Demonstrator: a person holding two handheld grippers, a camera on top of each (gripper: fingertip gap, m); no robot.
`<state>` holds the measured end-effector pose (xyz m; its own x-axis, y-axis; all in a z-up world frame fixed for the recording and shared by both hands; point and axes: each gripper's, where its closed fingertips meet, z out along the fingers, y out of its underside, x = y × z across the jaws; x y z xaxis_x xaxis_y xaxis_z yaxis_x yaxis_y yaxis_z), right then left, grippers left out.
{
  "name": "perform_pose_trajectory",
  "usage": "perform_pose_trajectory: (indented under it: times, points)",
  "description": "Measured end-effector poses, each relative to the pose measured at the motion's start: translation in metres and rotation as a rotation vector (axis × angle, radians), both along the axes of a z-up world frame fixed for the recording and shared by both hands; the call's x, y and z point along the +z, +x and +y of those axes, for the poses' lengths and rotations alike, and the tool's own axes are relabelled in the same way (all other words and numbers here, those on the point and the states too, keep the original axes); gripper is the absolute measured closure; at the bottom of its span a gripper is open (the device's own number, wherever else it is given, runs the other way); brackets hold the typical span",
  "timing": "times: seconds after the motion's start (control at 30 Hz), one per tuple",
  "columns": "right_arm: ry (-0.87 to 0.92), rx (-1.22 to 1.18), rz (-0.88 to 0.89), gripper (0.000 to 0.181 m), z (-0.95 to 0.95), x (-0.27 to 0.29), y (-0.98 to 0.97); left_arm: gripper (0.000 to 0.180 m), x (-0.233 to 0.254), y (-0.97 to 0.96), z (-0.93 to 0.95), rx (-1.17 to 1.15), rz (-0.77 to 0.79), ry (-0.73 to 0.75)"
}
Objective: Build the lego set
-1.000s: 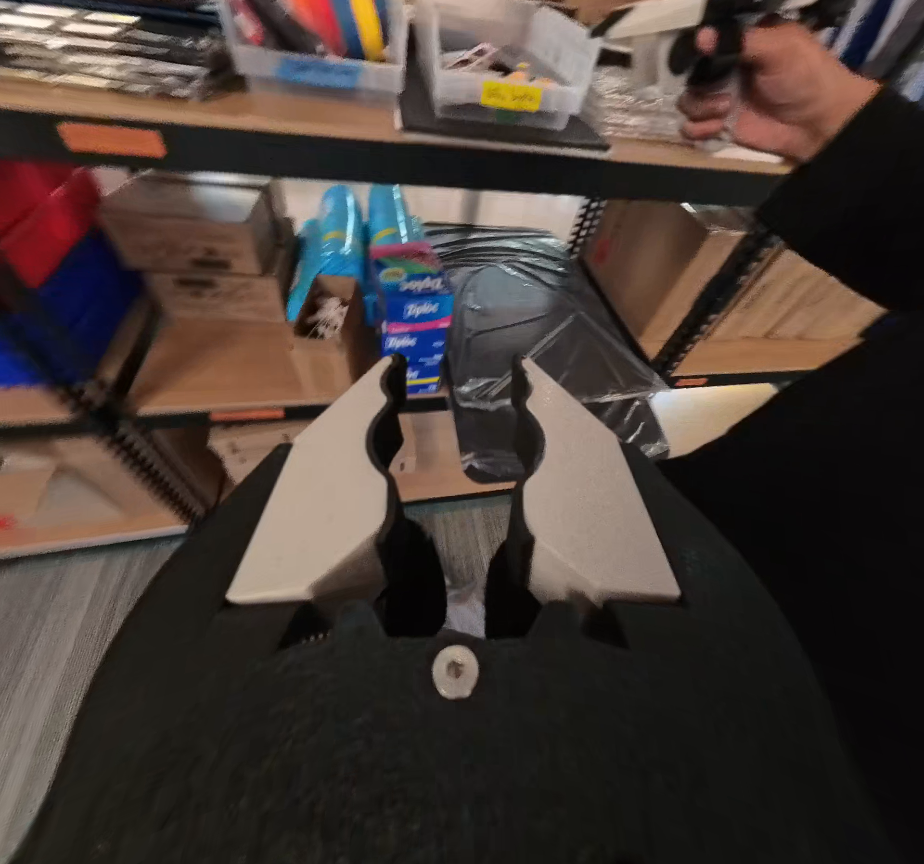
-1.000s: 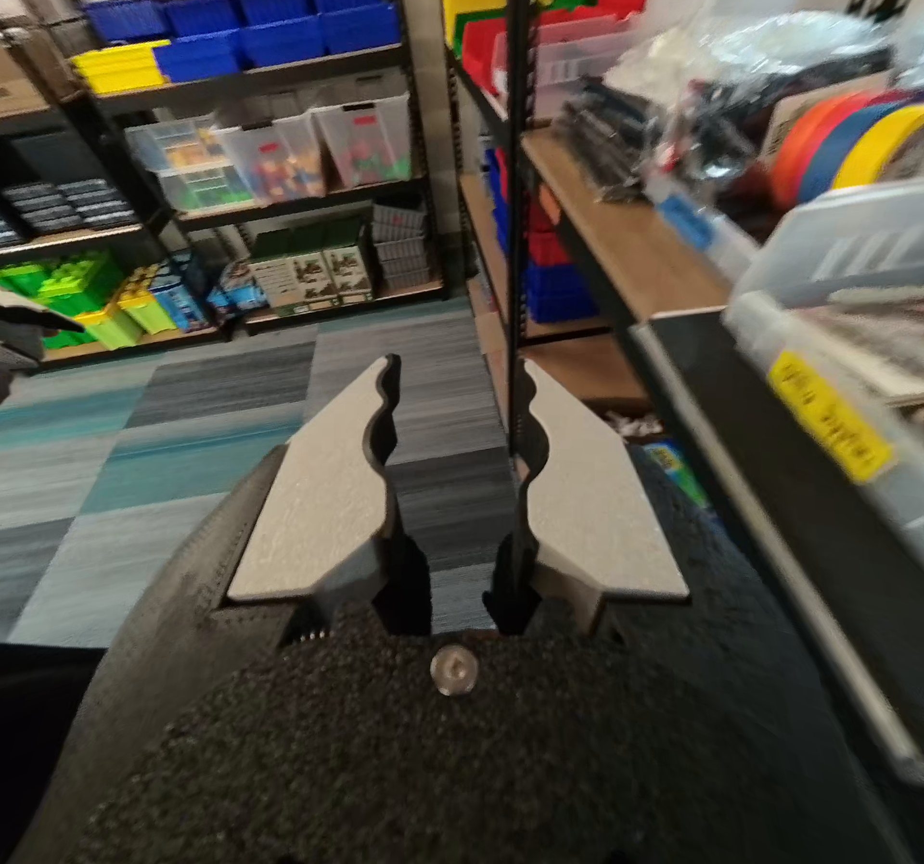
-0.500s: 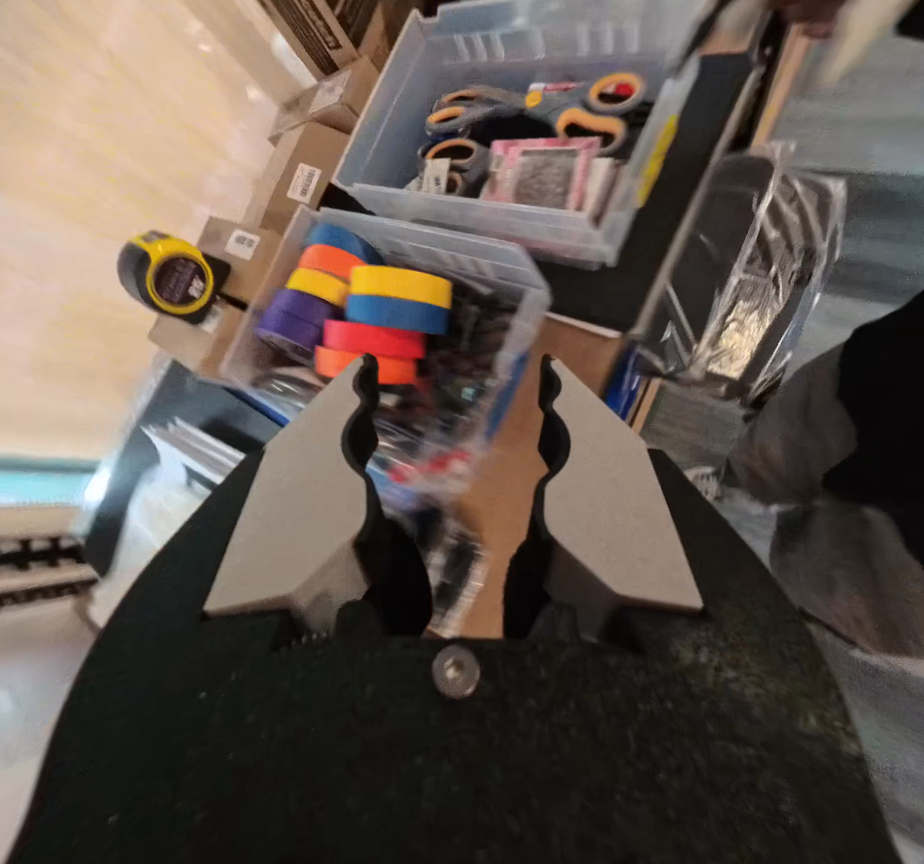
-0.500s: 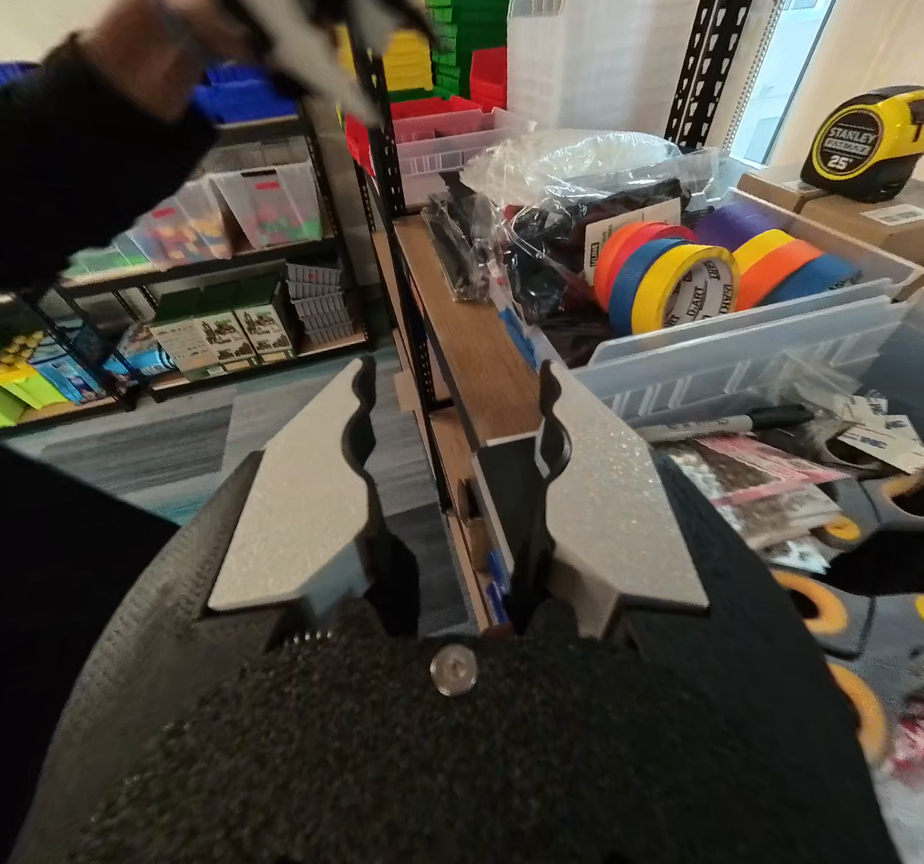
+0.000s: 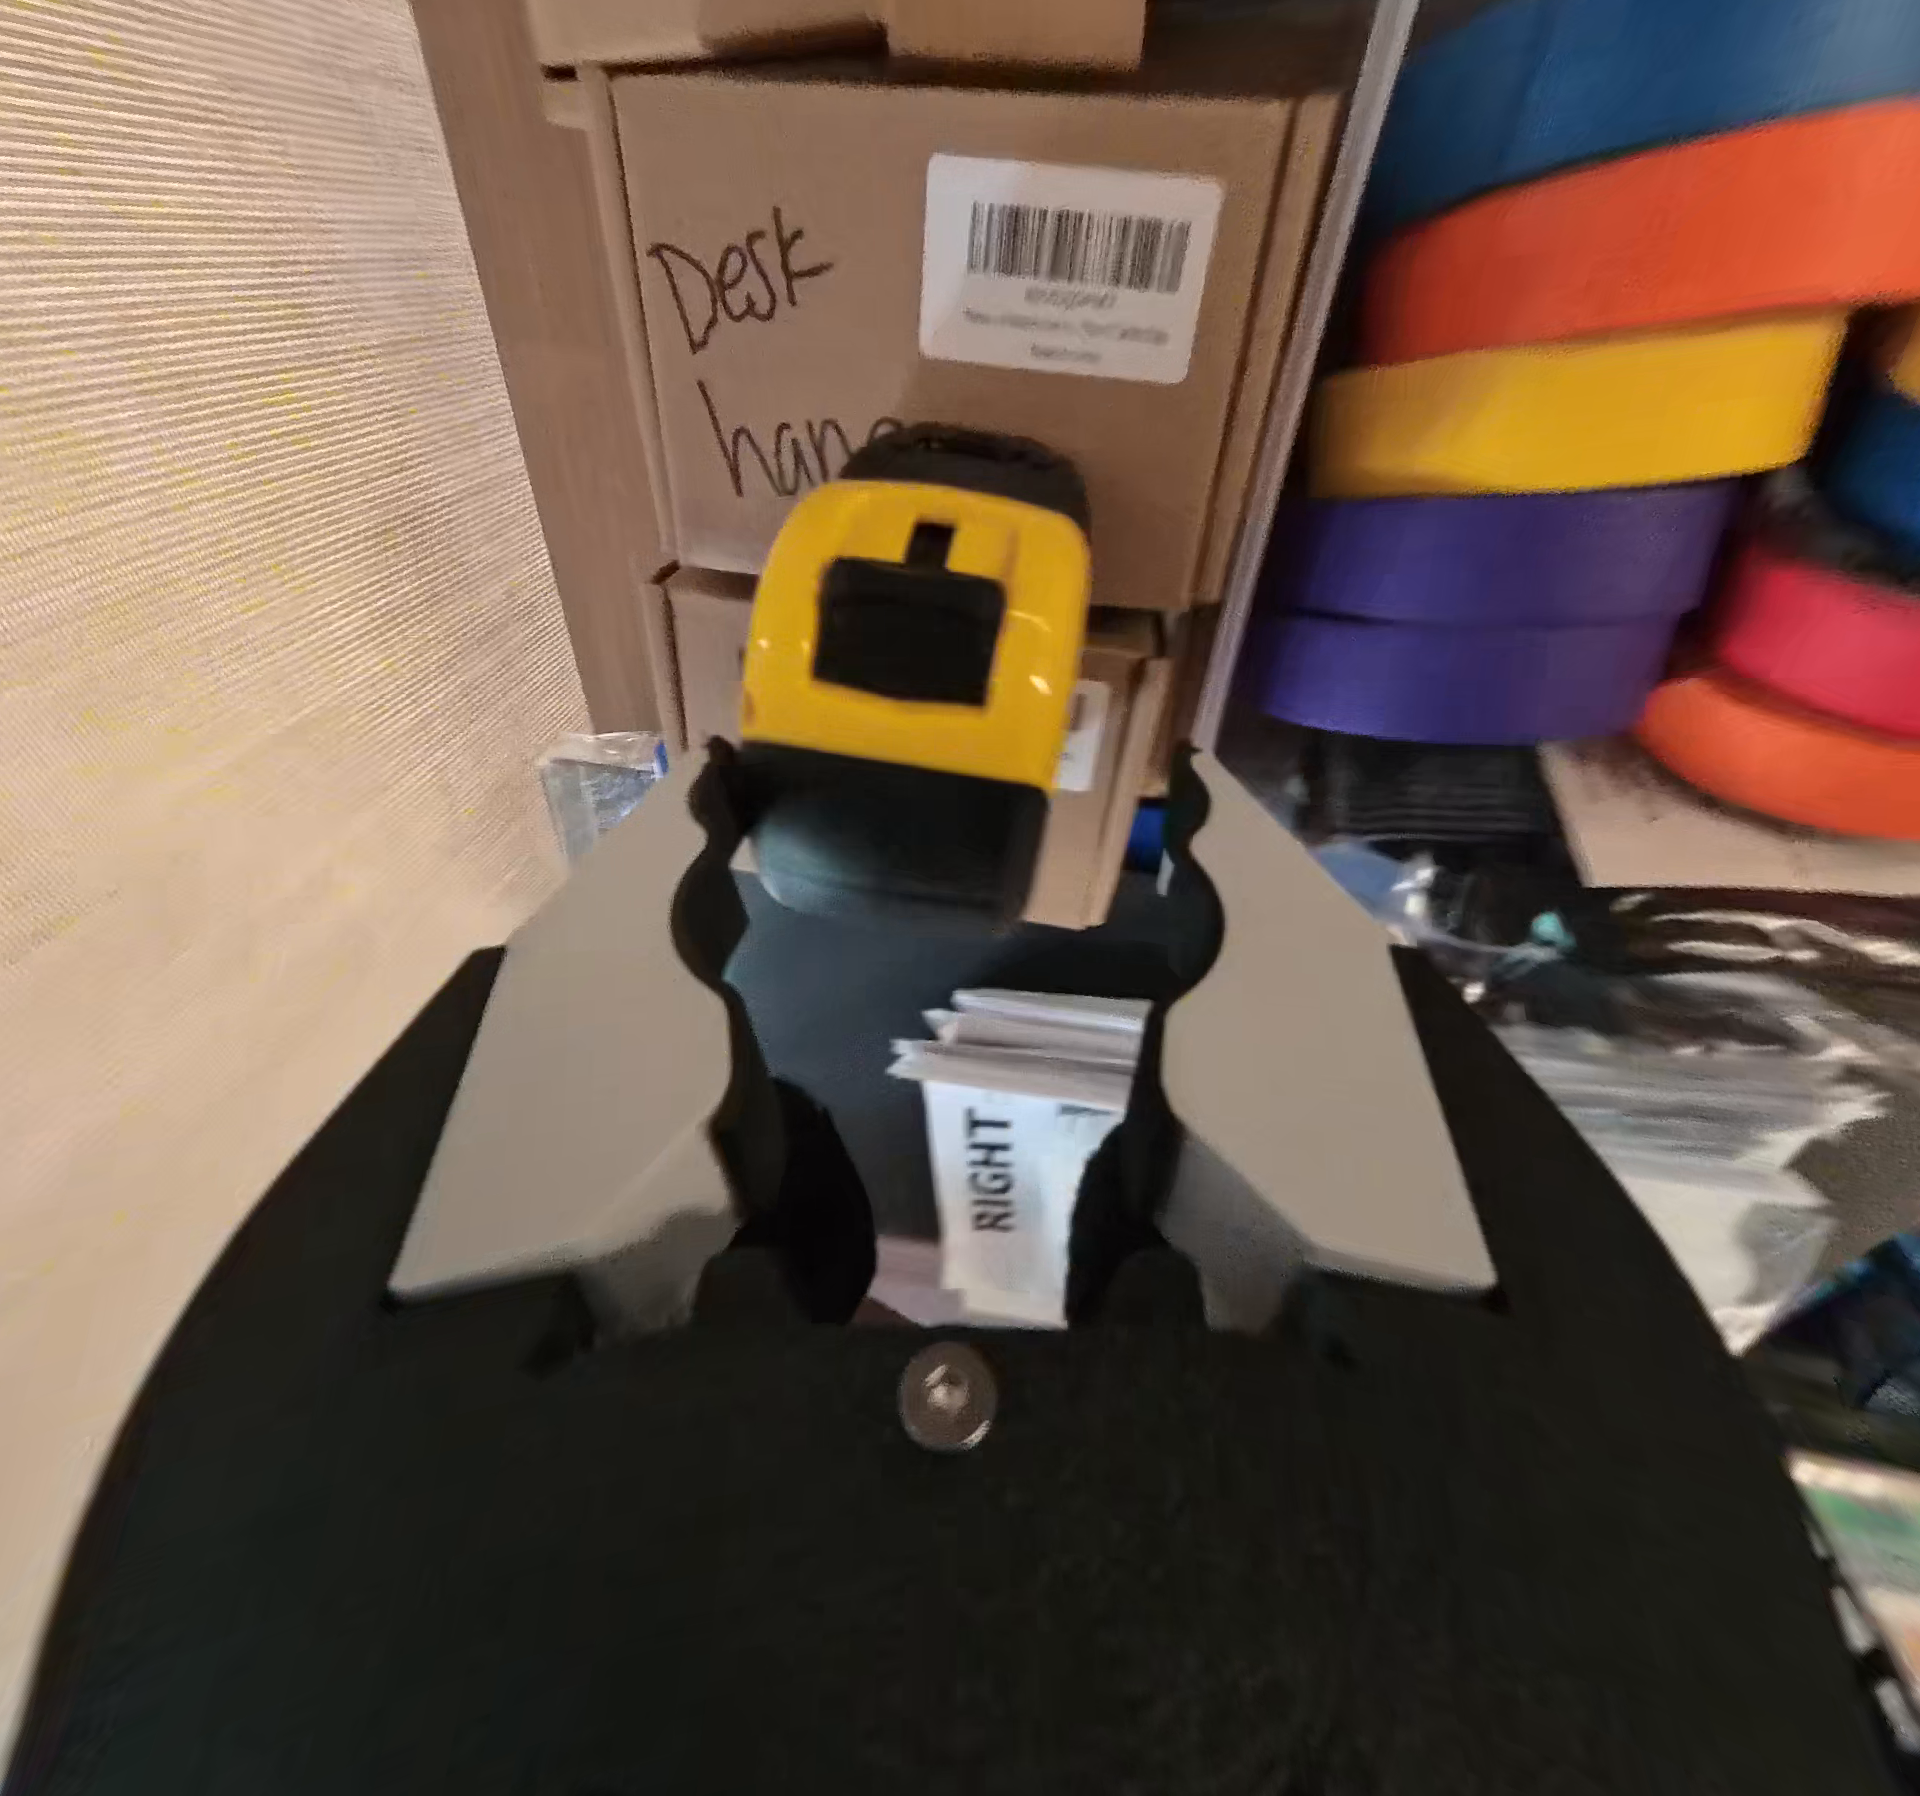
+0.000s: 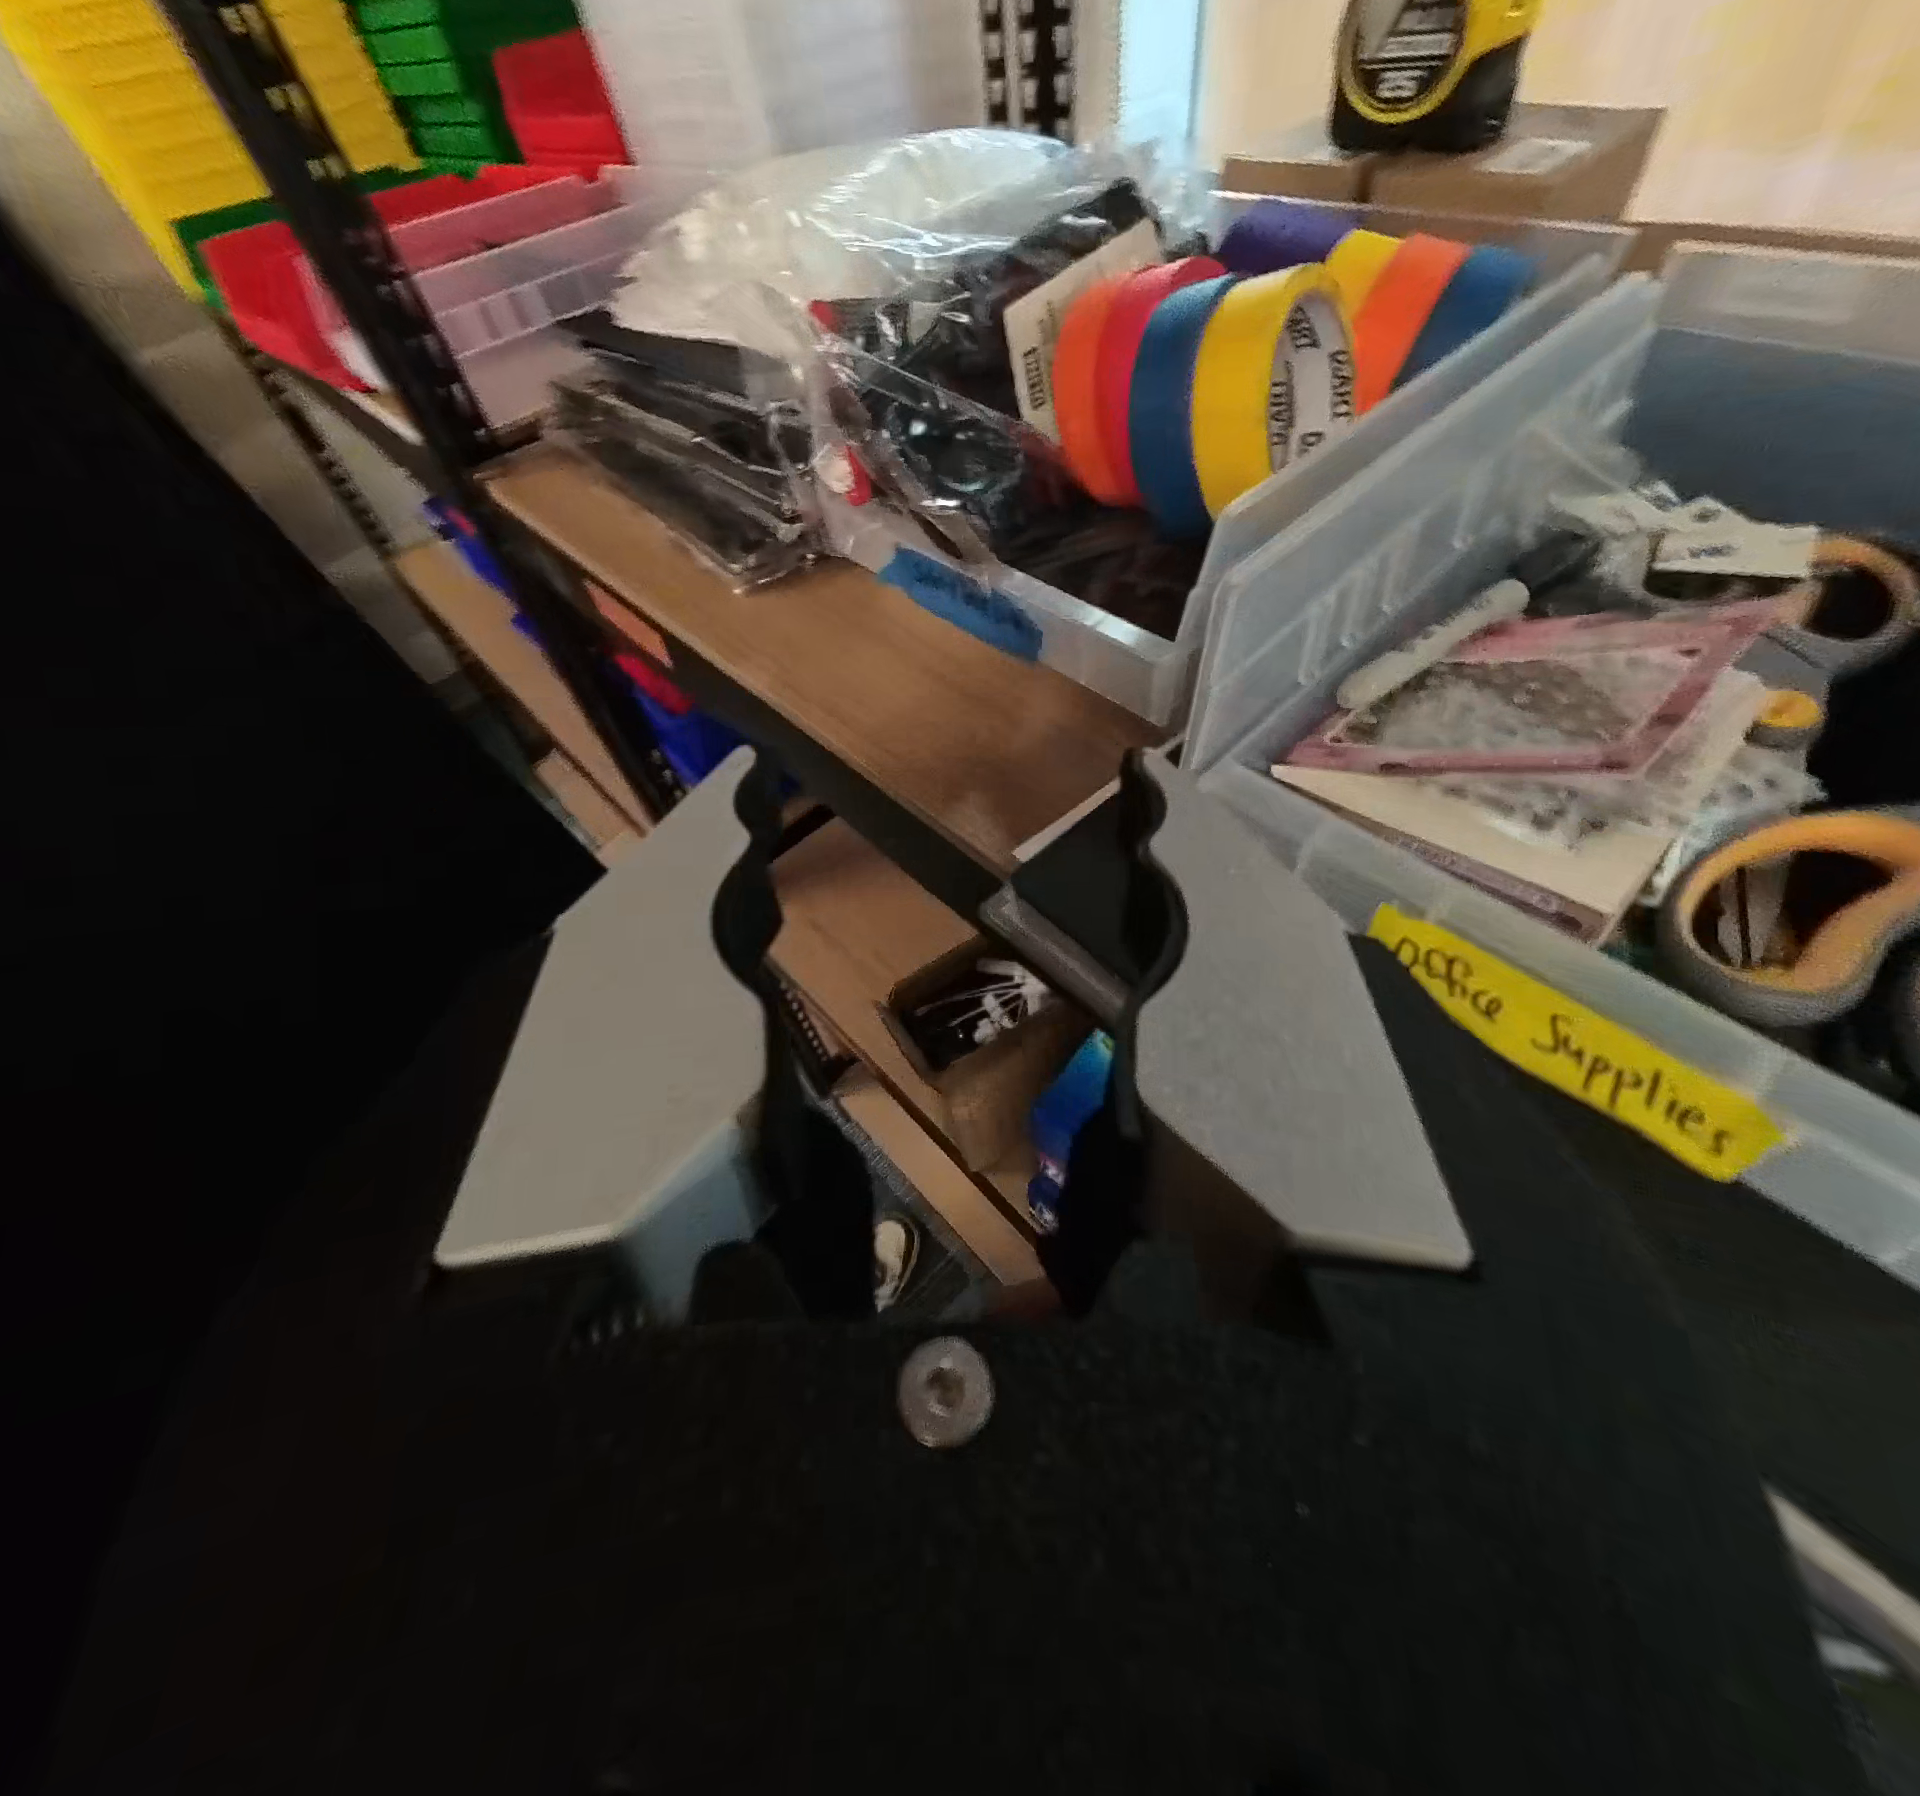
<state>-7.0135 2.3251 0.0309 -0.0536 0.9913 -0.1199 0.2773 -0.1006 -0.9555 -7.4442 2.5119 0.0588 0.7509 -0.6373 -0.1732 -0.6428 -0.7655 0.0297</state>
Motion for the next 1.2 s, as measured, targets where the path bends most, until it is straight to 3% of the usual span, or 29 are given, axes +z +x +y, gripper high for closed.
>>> perform_pose_trajectory:
  times: [0.03,0.17,0.27,0.43,0.53,0.67,0.87,1.0,1.2]
  points:
    - [-0.005,-0.037,0.01,0.116,-0.002,0.0,-0.001,0.106,-0.006,-0.005,0.004,-0.028,0.026,-0.029]
    - [-0.038,-0.131,0.045,0.119,-0.002,0.001,-0.013,0.114,-0.024,-0.004,0.015,-0.099,0.013,-0.061]
    - [-0.032,-0.152,0.061,0.121,0.005,0.019,-0.023,0.113,-0.022,-0.004,0.013,-0.175,0.029,-0.003]
    - [-0.086,-0.144,0.15,0.129,0.039,0.065,-0.044,0.114,-0.014,0.001,0.006,-0.341,0.146,0.265]
    - [-0.155,-0.039,0.205,0.144,0.06,0.092,-0.069,0.113,-0.008,0.006,-0.003,-0.415,0.236,0.465]
    - [-0.12,0.036,0.145,0.147,0.102,0.113,-0.123,0.113,0.01,0.013,-0.02,-0.481,0.365,0.689]
    - [-0.01,0.155,0.032,0.146,0.151,0.113,-0.242,0.115,0.072,0.038,-0.047,-0.471,0.426,1.006]
    - [-0.074,0.328,0.094,0.143,0.143,0.126,-0.299,0.115,0.108,0.064,-0.069,-0.489,0.406,1.128]
    - [-0.155,0.46,0.182,0.15,0.115,0.149,-0.319,0.115,0.13,0.08,-0.089,-0.498,0.412,1.164]
